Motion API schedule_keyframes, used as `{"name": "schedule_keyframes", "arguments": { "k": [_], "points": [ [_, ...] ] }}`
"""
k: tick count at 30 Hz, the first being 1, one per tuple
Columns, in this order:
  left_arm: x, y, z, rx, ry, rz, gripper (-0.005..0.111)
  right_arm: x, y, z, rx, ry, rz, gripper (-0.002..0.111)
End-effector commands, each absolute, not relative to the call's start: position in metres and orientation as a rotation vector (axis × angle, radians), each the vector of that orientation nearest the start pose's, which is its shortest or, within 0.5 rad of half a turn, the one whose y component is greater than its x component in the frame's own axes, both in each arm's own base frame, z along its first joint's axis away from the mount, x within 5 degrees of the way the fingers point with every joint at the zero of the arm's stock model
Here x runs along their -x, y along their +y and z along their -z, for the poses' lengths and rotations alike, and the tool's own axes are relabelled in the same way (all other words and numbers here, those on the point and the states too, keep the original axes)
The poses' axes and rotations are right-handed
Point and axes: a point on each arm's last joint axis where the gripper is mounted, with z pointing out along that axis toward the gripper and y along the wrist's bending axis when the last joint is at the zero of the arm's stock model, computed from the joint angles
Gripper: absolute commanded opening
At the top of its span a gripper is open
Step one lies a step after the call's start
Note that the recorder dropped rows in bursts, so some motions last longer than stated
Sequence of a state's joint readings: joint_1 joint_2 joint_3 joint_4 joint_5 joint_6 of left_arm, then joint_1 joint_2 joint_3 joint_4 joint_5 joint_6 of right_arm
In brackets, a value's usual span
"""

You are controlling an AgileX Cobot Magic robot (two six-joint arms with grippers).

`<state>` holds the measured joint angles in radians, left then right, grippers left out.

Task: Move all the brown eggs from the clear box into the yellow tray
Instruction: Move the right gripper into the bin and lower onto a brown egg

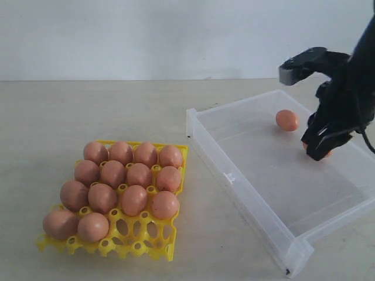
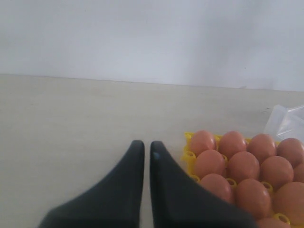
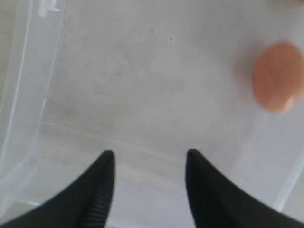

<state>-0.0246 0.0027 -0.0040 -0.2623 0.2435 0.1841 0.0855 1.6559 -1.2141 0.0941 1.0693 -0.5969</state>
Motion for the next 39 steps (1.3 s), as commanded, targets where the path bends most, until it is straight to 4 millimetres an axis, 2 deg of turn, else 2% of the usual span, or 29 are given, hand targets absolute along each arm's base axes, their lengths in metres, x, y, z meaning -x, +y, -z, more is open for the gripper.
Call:
{"name": "schedule_keyframes", "arguments": {
  "k": [1, 3, 8, 13, 16, 24, 27, 29, 31, 34, 36, 39],
  "points": [
    [-0.055, -0.007, -0.193, -0.004, 1.71, 0.135, 0.004, -0.335, 0.053, -0.24, 1.342, 2.553, 0.29, 0.064],
    [-0.055, -0.007, -0.193, -0.004, 1.71, 0.135, 0.004, -0.345, 0.055, -0.233, 1.312, 2.516, 0.397, 0.065],
    [-0.055, -0.007, -0.193, -0.004, 1.71, 0.135, 0.004, -0.364, 0.047, -0.204, 1.176, 2.573, 0.551, 0.065],
    [-0.055, -0.007, -0.193, -0.004, 1.71, 0.135, 0.004, -0.369, 0.048, -0.175, 1.222, 2.636, 0.549, 0.065],
    [-0.055, -0.007, -0.193, -0.004, 1.71, 0.135, 0.004, -0.371, 0.048, -0.167, 1.236, 2.644, 0.545, 0.065],
    [-0.055, -0.007, -0.193, -0.004, 1.71, 0.135, 0.004, -0.379, 0.049, -0.156, 1.278, 2.587, 0.583, 0.065],
    [-0.055, -0.007, -0.193, -0.004, 1.71, 0.135, 0.004, -0.383, 0.049, -0.157, 1.248, 2.542, 0.61, 0.065],
    [-0.055, -0.007, -0.193, -0.004, 1.71, 0.135, 0.004, -0.386, 0.046, -0.158, 1.195, 2.53, 0.643, 0.065],
    [-0.055, -0.007, -0.193, -0.004, 1.71, 0.135, 0.004, -0.388, 0.033, -0.158, 1.049, 2.576, 0.626, 0.065],
    [-0.055, -0.007, -0.193, -0.004, 1.71, 0.135, 0.004, -0.388, 0.019, -0.157, 0.921, 2.633, 0.593, 0.065],
    [-0.055, -0.007, -0.193, -0.004, 1.71, 0.135, 0.004, -0.388, 0.019, -0.156, 0.854, 2.652, 0.526, 0.06],
    [-0.055, -0.007, -0.193, -0.004, 1.71, 0.135, 0.004, -0.389, 0.02, -0.156, 0.849, 2.65, 0.518, 0.042]
  ]
}}
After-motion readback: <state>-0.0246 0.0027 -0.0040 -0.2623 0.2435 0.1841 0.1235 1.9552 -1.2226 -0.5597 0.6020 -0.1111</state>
